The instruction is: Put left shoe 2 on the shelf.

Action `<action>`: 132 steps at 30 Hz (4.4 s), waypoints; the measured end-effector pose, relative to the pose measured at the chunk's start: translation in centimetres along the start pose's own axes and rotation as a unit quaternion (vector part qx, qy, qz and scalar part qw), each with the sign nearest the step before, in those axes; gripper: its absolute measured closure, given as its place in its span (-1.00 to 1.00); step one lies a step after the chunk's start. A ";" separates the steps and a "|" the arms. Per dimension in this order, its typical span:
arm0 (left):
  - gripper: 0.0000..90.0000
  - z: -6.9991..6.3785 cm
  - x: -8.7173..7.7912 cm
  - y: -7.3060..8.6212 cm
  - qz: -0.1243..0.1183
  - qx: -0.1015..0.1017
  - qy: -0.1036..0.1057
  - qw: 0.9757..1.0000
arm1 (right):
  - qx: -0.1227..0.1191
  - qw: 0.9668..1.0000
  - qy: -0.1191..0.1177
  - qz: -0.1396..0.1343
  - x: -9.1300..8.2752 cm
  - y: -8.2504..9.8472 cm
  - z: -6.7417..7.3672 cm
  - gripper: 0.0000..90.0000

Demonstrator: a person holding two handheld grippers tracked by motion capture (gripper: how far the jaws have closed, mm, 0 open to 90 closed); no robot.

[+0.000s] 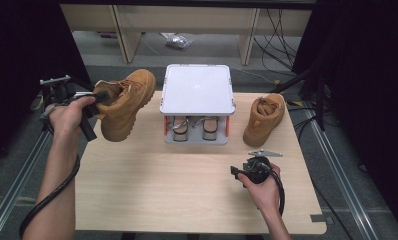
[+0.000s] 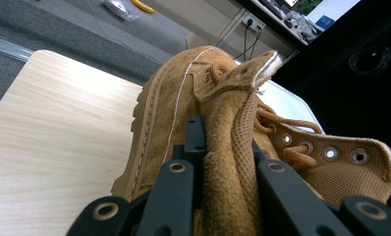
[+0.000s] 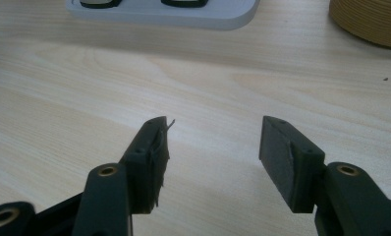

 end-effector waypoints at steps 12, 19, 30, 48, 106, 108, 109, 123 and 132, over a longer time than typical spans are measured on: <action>0.82 -1.1 0.5 -1.0 -0.011 0.003 -0.001 1.000 | -0.003 1.000 0.001 -0.001 0.1 0.0 0.0 0.01; 0.82 -1.6 0.8 -1.5 -0.014 -0.001 0.006 1.000 | -0.009 1.000 -0.001 -0.003 0.3 0.1 0.0 0.01; 0.81 -2.2 1.0 -2.4 -0.021 -0.005 0.007 1.000 | -0.004 1.000 0.002 0.004 0.3 0.2 0.1 0.01; 0.81 -3.6 2.2 -3.0 -0.016 -0.003 0.017 1.000 | 0.004 1.000 -0.003 0.010 0.4 0.4 0.2 0.01; 0.79 -11.2 9.4 -4.2 0.011 0.021 0.039 0.999 | 0.018 1.000 -0.002 0.022 0.8 0.7 0.4 0.00; 0.78 -11.3 9.6 -4.2 0.012 0.022 0.038 0.999 | 0.019 0.999 -0.010 0.024 0.8 0.8 0.4 0.00; 0.78 -11.4 9.7 -4.2 0.011 0.014 0.037 0.999 | 0.007 1.000 -0.010 0.019 0.9 0.7 0.3 0.00; 0.64 -11.4 11.0 -4.0 -0.001 -0.001 0.037 0.999 | 0.003 1.000 -0.010 0.016 1.0 0.7 0.3 0.00; 0.05 -11.0 10.2 -4.6 -0.030 0.042 0.053 0.997 | 0.005 1.000 -0.009 0.020 0.9 0.7 0.4 0.00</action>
Point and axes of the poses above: each handheld gripper's, and its own axes: x roughly forward along the jaws, y roughly out of its underside, z roughly to its left, the point moved 4 cm from there along x, roughly forward along the jaws, and after that the axes turned 13 degrees about x, right-handed, at the moved point
